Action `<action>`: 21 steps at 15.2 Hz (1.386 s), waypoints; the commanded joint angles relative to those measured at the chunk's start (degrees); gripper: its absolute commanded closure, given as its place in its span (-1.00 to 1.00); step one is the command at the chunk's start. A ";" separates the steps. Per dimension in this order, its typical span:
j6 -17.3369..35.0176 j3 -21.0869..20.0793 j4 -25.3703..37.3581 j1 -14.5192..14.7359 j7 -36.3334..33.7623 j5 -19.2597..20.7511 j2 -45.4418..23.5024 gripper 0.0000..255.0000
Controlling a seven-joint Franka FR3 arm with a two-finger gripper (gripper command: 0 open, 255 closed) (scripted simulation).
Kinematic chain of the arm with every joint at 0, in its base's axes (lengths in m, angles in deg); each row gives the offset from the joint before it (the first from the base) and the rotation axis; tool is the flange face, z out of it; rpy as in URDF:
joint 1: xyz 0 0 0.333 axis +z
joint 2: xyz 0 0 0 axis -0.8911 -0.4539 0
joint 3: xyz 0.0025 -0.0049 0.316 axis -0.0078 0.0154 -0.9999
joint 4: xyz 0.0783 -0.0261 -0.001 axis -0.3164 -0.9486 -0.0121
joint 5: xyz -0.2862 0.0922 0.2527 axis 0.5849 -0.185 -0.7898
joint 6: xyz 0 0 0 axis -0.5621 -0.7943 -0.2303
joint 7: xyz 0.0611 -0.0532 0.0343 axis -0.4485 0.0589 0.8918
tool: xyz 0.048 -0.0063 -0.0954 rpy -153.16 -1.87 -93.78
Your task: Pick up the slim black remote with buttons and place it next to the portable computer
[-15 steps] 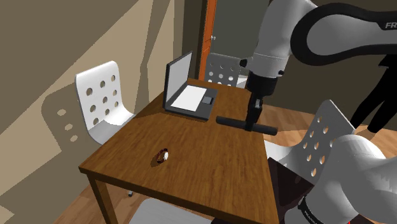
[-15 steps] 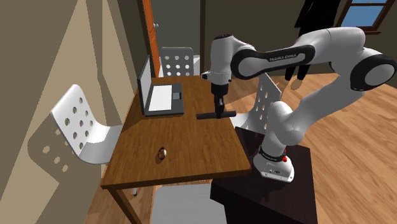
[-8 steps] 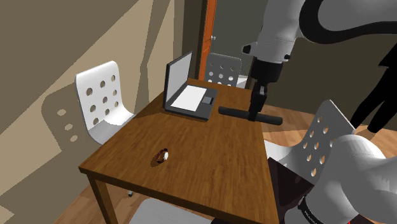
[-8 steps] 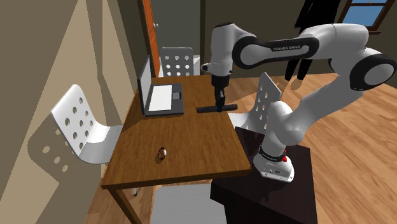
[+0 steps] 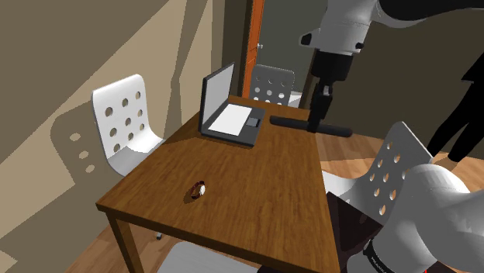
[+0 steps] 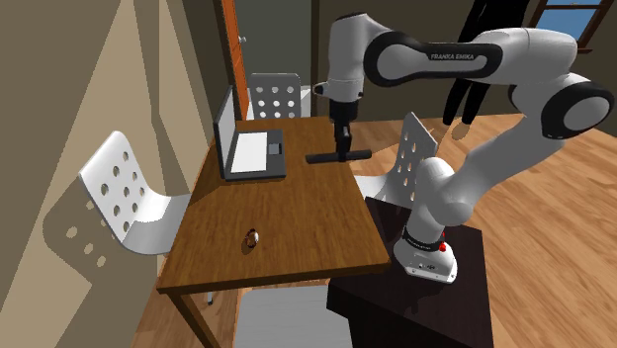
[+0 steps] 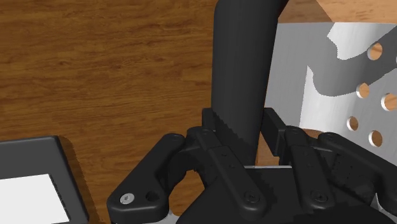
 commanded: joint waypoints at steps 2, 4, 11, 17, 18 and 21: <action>-2.07 -0.10 2.58 0.08 -0.23 -0.09 -0.51 1.00; -3.47 -0.10 4.45 0.11 -0.31 -0.11 -0.99 1.00; -3.94 2.26 11.07 -0.31 2.27 1.11 -7.26 1.00; -1.90 6.79 20.43 -0.99 7.67 2.24 -18.87 1.00; -1.73 7.51 22.25 -1.11 8.59 2.23 -20.90 1.00; -1.59 9.62 28.21 -1.51 11.38 1.84 -27.17 1.00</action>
